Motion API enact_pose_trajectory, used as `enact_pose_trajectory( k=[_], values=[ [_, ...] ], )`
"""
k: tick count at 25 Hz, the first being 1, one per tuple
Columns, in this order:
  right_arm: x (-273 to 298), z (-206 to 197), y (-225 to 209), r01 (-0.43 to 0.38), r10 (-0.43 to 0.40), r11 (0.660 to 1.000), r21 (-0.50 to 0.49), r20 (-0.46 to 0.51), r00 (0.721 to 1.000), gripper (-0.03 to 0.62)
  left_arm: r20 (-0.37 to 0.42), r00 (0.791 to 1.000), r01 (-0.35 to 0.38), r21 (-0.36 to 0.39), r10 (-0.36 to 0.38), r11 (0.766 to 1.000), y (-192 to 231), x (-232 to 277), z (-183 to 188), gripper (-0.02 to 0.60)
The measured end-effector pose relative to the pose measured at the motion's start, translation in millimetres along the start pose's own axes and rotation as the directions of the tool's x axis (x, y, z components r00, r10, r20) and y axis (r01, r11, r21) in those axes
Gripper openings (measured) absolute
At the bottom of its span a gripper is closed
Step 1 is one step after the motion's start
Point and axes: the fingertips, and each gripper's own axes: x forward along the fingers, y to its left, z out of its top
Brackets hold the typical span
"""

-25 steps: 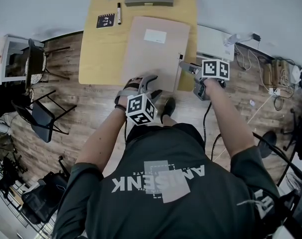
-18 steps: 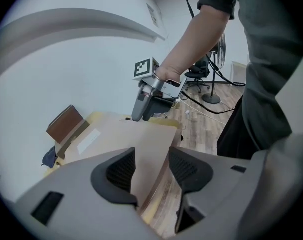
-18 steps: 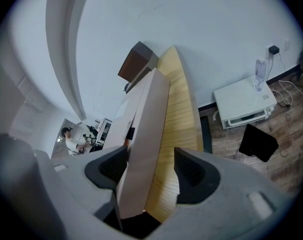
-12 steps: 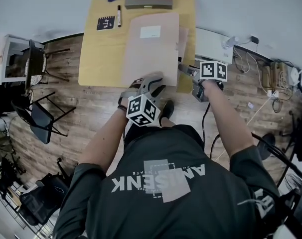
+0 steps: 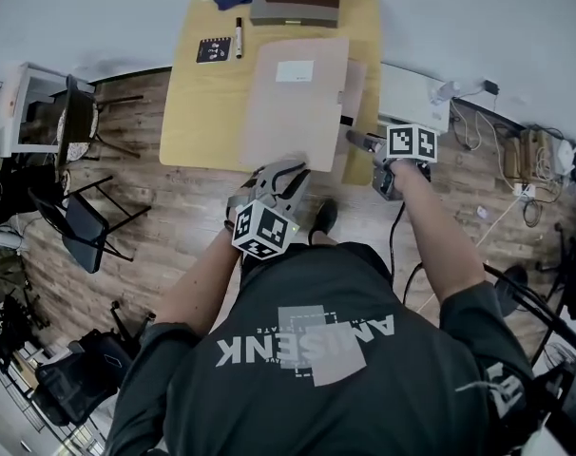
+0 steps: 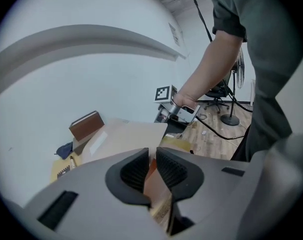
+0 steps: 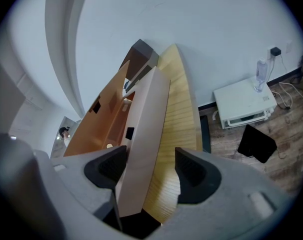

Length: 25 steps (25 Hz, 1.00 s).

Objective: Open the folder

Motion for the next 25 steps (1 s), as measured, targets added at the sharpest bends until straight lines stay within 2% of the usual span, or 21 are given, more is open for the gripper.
enact_pose_trajectory(
  k=[3, 7, 10, 14, 16, 19, 20, 22, 25],
  values=[
    [0, 1, 0, -0.004, 0.004, 1.0, -0.004, -0.001, 1.0, 0.291, 0.038, 0.997, -0.073, -0.028, 0.074, 0.997, 11, -14, 4, 0.038],
    [1, 2, 0, -0.003, 0.003, 1.0, -0.006, 0.0, 1.0, 0.291, 0.088, 0.98, -0.169, -0.13, 0.181, 0.977, 38, -33, 12, 0.035],
    [3, 1, 1, 0.003, -0.003, 1.0, -0.012, -0.004, 1.0, 0.291, 0.112, 0.955, -0.246, -0.216, 0.275, 0.945, 59, -49, 14, 0.034],
    [7, 2, 3, 0.02, -0.021, 0.999, -0.039, -0.025, 0.999, 0.291, 0.133, 0.905, -0.351, -0.298, 0.403, 0.888, 90, -63, 17, 0.035],
    [8, 1, 5, 0.025, -0.026, 0.999, -0.044, -0.037, 0.999, 0.291, 0.108, 0.884, -0.414, -0.275, 0.456, 0.868, 102, -67, 16, 0.035],
    [11, 1, 6, 0.028, -0.031, 0.998, -0.051, -0.049, 0.998, 0.291, 0.063, 0.856, -0.496, -0.179, 0.513, 0.85, 115, -65, 14, 0.043],
    [11, 1, 6, 0.03, -0.033, 0.998, -0.052, -0.055, 0.998, 0.291, 0.051, 0.851, -0.511, -0.149, 0.522, 0.847, 118, -63, 14, 0.07],
    [12, 1, 6, 0.032, -0.035, 0.998, -0.052, -0.066, 0.997, 0.291, 0.038, 0.848, -0.524, -0.102, 0.529, 0.846, 122, -55, 15, 0.109],
    [12, 2, 7, 0.033, -0.037, 0.998, -0.052, -0.07, 0.997, 0.291, 0.046, 0.854, -0.514, -0.082, 0.519, 0.854, 128, -47, 21, 0.109]
  ],
)
